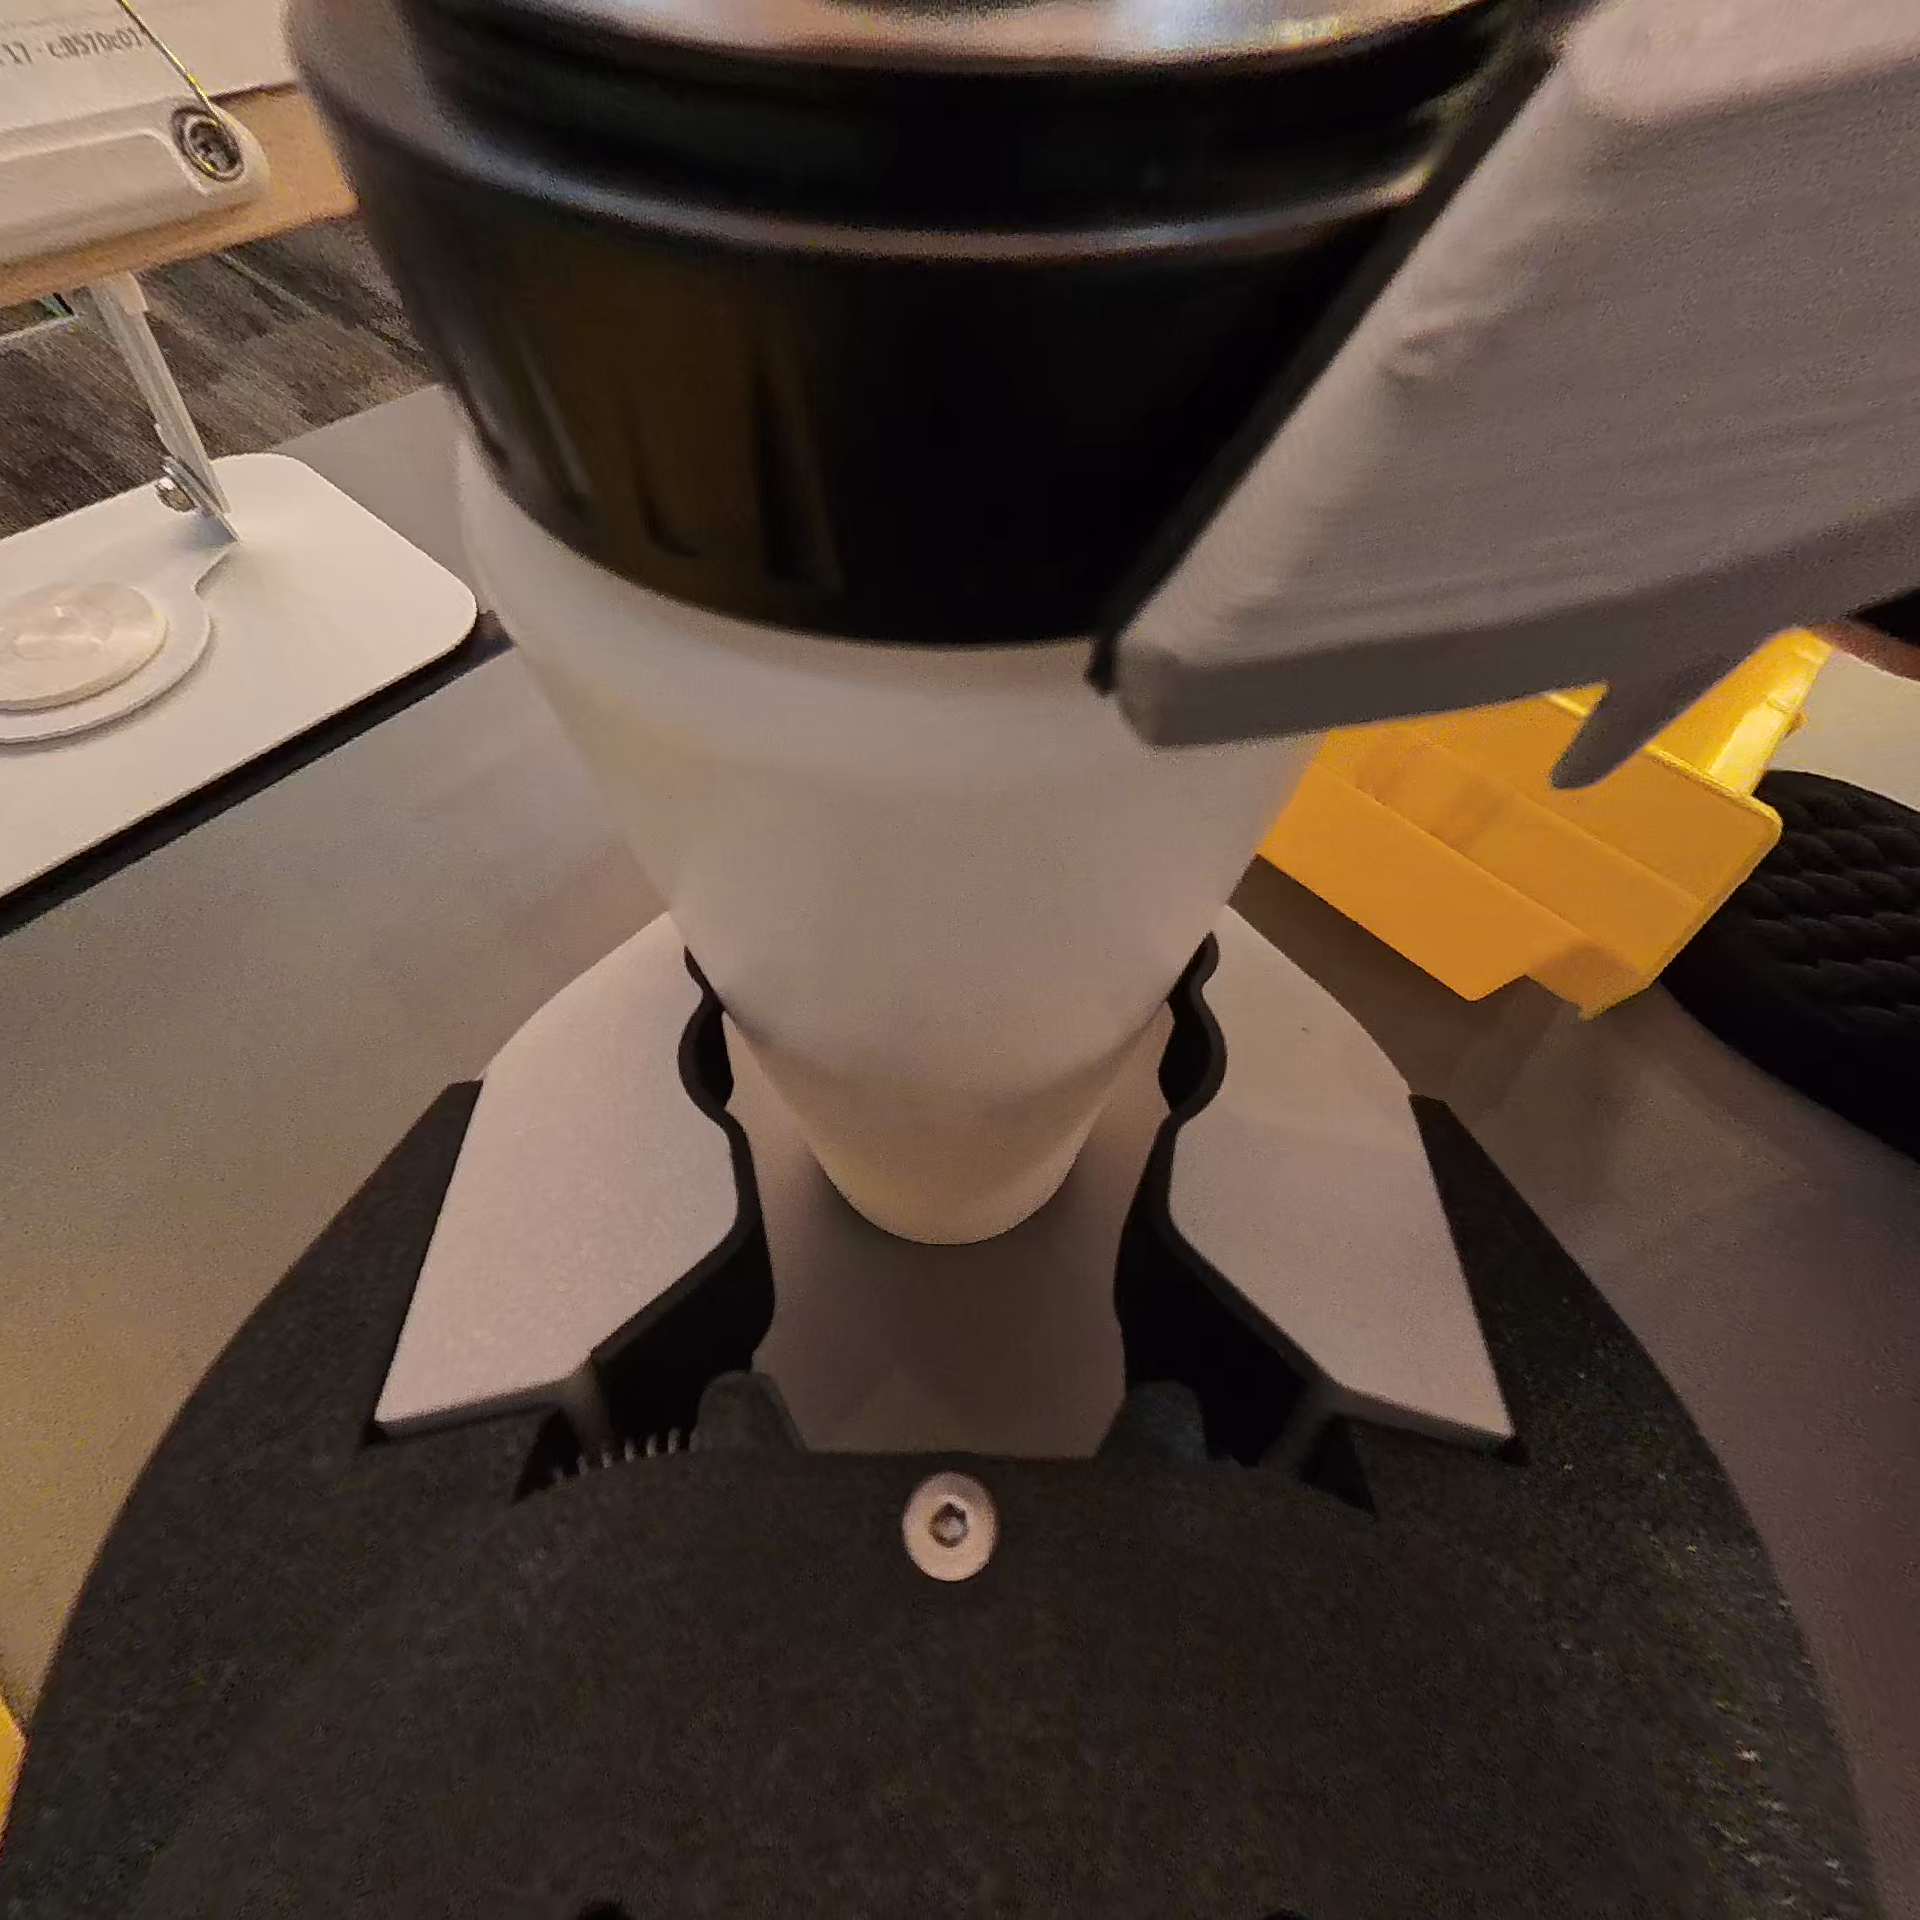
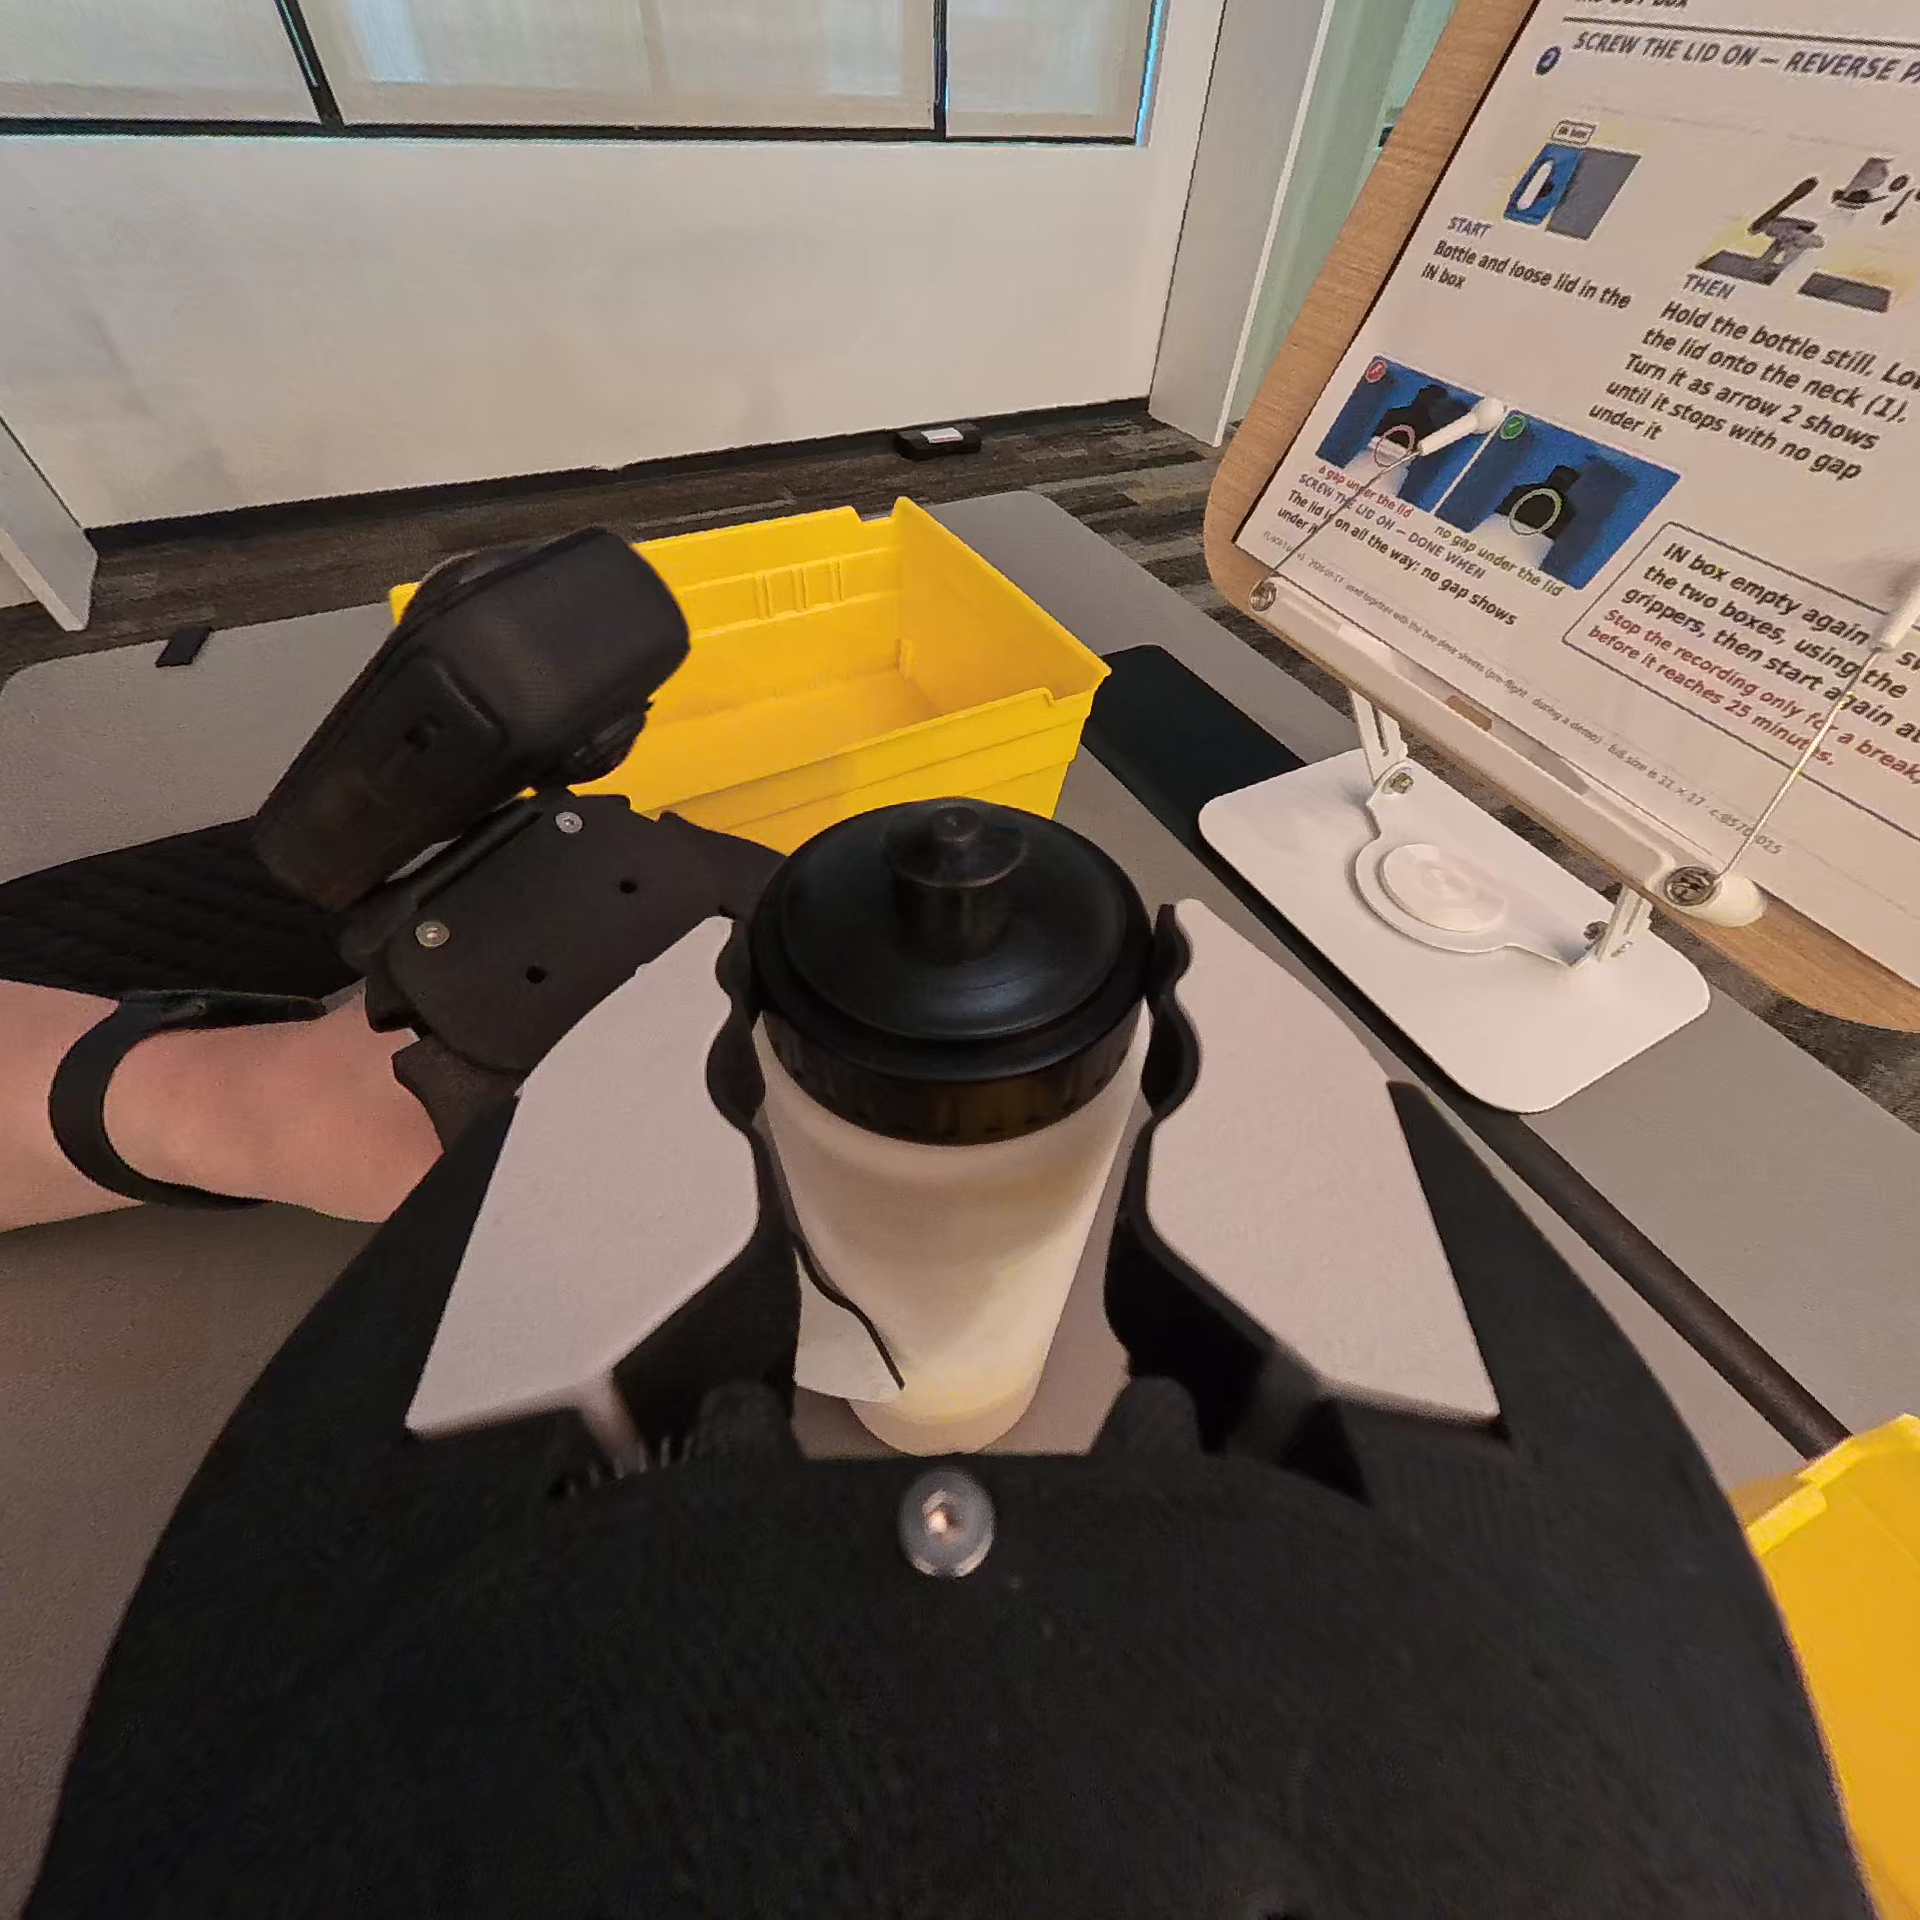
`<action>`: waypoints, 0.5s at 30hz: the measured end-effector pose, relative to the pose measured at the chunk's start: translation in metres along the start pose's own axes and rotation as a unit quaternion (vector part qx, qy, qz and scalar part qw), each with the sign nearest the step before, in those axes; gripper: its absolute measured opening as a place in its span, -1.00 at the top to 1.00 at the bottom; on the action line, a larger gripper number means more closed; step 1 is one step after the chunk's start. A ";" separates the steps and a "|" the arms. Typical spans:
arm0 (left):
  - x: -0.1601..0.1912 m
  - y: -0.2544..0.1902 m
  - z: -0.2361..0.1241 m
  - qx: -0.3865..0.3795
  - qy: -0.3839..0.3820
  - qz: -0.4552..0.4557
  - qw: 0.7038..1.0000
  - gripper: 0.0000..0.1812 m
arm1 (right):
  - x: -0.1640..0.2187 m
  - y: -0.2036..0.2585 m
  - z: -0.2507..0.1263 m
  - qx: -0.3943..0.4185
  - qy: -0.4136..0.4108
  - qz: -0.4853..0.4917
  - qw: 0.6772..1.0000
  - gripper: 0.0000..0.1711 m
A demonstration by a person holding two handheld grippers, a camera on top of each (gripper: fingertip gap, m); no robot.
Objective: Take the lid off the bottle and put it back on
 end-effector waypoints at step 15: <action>-0.001 0.000 0.001 -0.019 0.003 0.000 1.000 0.09 | 0.002 -0.002 0.001 0.011 -0.008 -0.007 1.000 0.13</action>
Point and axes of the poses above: each gripper's, where its closed fingertips meet, z out along the fingers, x out of its underside, y = z × x across the jaws, the point moved 10 cm from there along -z, back along the fingers, and after that the axes turned 11 degrees about y, right-handed, at the moved point
